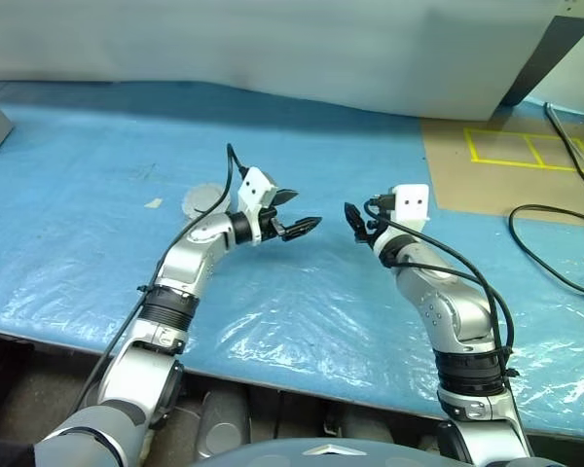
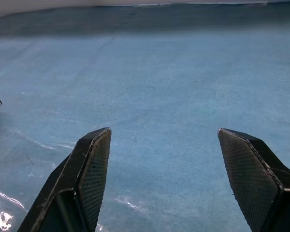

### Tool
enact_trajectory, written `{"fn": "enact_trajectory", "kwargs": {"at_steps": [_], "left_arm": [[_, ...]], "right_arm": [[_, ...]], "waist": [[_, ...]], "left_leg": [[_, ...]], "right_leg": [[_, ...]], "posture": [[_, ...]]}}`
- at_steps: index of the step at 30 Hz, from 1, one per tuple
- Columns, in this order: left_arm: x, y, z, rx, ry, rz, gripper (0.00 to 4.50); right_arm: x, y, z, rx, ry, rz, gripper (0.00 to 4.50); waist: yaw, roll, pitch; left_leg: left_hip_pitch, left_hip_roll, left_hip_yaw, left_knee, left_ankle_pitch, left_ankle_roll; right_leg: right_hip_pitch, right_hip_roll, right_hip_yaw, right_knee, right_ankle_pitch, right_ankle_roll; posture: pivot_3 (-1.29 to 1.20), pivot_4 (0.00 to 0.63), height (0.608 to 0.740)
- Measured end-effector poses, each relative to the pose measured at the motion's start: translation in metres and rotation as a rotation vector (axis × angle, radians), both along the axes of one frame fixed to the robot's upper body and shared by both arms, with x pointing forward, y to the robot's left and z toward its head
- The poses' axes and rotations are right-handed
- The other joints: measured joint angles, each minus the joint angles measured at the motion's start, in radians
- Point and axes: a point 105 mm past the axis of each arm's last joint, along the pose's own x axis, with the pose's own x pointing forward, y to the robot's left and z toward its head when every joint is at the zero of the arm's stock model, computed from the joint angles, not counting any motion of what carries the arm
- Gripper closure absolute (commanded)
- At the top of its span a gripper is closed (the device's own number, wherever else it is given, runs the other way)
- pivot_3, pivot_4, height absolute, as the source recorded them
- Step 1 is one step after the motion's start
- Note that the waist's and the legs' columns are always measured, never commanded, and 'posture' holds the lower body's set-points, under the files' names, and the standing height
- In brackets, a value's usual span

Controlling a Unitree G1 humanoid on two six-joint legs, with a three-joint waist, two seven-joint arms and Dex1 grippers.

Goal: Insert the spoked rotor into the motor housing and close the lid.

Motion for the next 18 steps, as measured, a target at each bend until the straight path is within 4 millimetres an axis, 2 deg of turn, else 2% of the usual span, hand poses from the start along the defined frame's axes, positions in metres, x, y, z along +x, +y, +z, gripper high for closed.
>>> {"fn": "enact_trajectory", "kwargs": {"at_steps": [18], "left_arm": [[0.0008, -0.0046, 0.0011, -0.015, -0.001, 0.018, 0.04]], "right_arm": [[0.0027, 0.0011, 0.0027, -0.085, -0.016, 0.008, 0.83]], "waist": [[0.000, 0.000, 0.000]], "left_leg": [[0.000, 0.000, 0.000, 0.000, 0.000, 0.000]], "right_leg": [[0.000, 0.000, 0.000, 0.001, 0.000, 0.000]], "posture": [[0.00, 0.150, 0.740]]}}
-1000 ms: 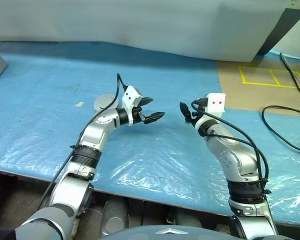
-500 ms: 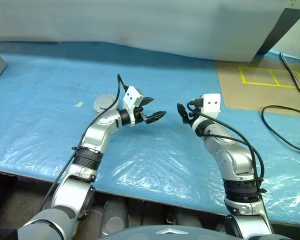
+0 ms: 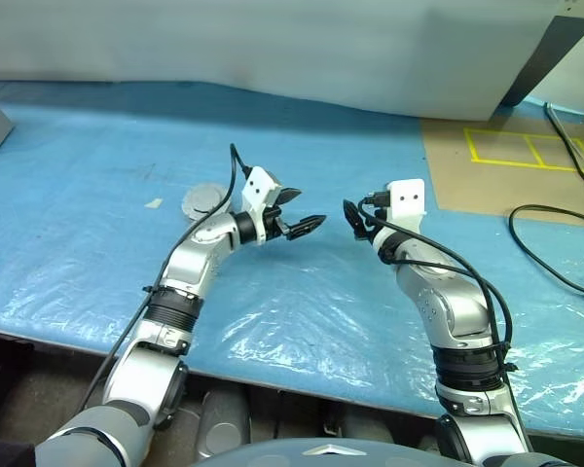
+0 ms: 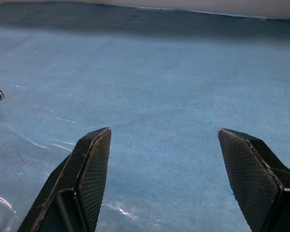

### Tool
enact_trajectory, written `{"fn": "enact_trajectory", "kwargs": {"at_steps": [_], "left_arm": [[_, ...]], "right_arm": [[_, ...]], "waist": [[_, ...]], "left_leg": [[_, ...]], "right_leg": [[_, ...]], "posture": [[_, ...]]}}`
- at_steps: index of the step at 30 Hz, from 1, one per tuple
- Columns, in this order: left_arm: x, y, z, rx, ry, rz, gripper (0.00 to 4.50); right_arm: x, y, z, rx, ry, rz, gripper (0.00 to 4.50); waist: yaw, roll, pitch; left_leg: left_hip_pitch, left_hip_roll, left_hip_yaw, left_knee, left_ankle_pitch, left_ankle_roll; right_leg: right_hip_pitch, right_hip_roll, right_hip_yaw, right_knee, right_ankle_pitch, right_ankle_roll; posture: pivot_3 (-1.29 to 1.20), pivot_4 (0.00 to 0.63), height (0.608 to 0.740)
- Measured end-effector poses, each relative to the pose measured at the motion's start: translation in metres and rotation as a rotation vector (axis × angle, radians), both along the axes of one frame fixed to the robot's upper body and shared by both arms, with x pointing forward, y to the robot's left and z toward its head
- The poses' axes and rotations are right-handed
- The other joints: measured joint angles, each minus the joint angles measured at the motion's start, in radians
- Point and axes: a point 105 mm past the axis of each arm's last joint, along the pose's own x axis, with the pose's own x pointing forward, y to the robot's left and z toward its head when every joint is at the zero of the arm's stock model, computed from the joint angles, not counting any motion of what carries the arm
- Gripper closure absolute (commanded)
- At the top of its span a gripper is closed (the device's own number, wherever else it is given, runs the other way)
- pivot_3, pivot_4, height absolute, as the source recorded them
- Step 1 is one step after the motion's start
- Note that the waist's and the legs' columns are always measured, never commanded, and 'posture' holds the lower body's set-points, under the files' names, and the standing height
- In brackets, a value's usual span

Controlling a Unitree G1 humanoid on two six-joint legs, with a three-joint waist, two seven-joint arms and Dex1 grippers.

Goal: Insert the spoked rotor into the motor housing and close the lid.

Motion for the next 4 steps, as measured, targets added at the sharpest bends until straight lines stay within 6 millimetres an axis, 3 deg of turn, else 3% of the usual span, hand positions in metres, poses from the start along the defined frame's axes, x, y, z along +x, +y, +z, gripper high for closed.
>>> {"fn": "enact_trajectory", "kwargs": {"at_steps": [4], "left_arm": [[0.0008, -0.0005, -0.0002, -0.002, 0.001, 0.012, 0.04]], "right_arm": [[0.0000, -0.0001, -0.0009, -0.014, 0.003, 0.002, 0.83]], "waist": [[0.000, 0.000, 0.000]], "left_leg": [[0.000, 0.000, 0.000, 0.000, 0.000, 0.000]], "right_leg": [[0.000, 0.000, 0.000, 0.000, 0.000, 0.000]], "posture": [[0.00, 0.150, 0.740]]}}
